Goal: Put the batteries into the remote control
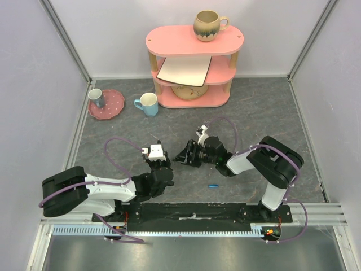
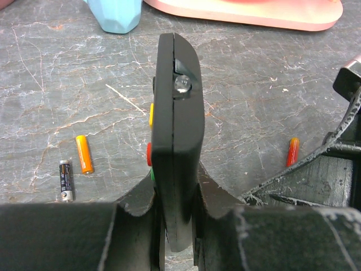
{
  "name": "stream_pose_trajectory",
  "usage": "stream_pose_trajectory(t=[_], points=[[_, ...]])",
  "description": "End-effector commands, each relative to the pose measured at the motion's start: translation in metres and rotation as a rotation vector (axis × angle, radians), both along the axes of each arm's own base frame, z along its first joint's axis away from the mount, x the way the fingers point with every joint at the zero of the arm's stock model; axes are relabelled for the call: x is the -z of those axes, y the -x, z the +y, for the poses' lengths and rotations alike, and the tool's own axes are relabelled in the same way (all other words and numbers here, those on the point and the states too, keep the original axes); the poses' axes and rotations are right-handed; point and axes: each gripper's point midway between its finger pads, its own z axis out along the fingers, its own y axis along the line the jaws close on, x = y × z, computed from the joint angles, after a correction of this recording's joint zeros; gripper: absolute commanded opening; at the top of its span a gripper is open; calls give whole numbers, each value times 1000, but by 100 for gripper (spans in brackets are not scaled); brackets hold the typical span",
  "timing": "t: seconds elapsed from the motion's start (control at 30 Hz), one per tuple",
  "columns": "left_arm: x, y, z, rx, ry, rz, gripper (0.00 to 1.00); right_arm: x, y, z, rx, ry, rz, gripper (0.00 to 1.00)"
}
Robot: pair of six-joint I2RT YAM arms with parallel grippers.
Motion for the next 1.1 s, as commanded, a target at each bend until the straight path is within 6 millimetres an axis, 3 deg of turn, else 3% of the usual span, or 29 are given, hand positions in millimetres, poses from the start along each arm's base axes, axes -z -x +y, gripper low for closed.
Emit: stream_pose_trajectory(t=[0.0, 0.3, 0.83, 1.07], points=[[8, 3, -5, 15, 32, 24, 2, -24, -14, 18, -16, -71, -52, 75], [9, 4, -5, 18, 33, 27, 2, -20, -13, 32, -52, -60, -40, 74], [10, 4, -5, 22, 27, 29, 2, -5, -6, 36, -85, 2, -22, 68], [10, 4, -7, 26, 30, 33, 2, -6, -7, 38, -82, -5, -21, 71]])
